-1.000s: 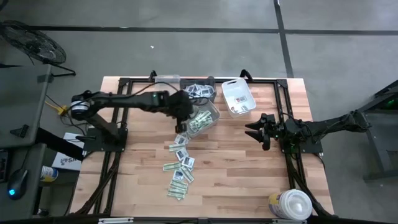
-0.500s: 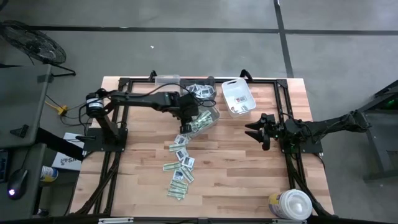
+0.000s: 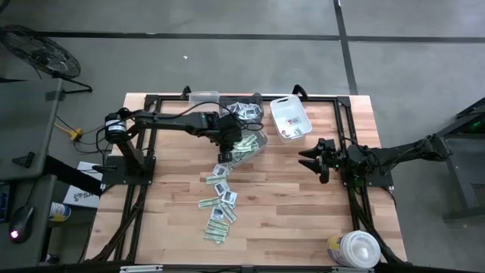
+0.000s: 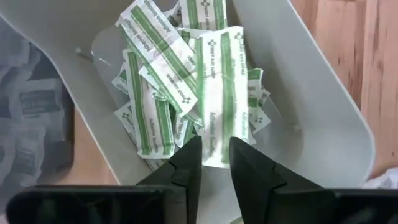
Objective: Pick & Place First Aid Supplies
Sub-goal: Put the bandage pack into the gray bin
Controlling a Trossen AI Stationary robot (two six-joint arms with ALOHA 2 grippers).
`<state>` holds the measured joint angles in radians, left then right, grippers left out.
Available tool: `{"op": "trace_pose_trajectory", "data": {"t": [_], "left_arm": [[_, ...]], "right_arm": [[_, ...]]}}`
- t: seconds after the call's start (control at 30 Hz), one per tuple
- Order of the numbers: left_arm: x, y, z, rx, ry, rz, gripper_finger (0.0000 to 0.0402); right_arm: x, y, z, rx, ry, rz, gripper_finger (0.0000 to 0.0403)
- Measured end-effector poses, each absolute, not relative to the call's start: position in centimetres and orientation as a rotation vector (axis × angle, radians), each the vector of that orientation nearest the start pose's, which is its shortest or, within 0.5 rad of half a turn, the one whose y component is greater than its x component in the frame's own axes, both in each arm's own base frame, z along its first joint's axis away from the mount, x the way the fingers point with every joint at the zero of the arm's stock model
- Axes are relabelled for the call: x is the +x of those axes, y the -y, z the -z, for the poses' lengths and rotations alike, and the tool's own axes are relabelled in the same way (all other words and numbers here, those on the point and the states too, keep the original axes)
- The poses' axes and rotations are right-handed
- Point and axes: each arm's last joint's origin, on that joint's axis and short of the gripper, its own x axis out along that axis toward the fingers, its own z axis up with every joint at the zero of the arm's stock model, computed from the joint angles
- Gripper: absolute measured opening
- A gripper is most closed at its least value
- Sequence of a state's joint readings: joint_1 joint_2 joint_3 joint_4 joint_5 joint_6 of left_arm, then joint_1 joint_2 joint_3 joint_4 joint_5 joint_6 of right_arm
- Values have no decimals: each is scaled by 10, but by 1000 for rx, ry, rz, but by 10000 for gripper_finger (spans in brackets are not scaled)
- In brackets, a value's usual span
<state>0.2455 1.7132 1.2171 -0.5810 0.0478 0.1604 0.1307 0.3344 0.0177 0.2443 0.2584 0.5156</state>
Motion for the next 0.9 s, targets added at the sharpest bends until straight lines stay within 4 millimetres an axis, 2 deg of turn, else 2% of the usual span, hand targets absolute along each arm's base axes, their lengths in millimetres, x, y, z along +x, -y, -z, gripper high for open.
{"op": "trace_pose_trajectory", "data": {"t": [0.23,0.47,0.6,0.73,0.9], "left_arm": [[318,-77,-231,35,-1144,6,87],[293,-49,-239,155,-1331,178,88],[289,-31,-238,203,-1397,237,88],[290,-14,-236,240,-1402,217,88],[285,2,-219,191,-1403,197,88]], "right_arm": [[118,-8,-164,501,-36,143,200],[118,-8,-164,501,-36,143,200],[118,-8,-164,501,-36,143,200],[118,-8,-164,501,-37,143,200],[118,-8,-164,501,-36,143,200]]}}
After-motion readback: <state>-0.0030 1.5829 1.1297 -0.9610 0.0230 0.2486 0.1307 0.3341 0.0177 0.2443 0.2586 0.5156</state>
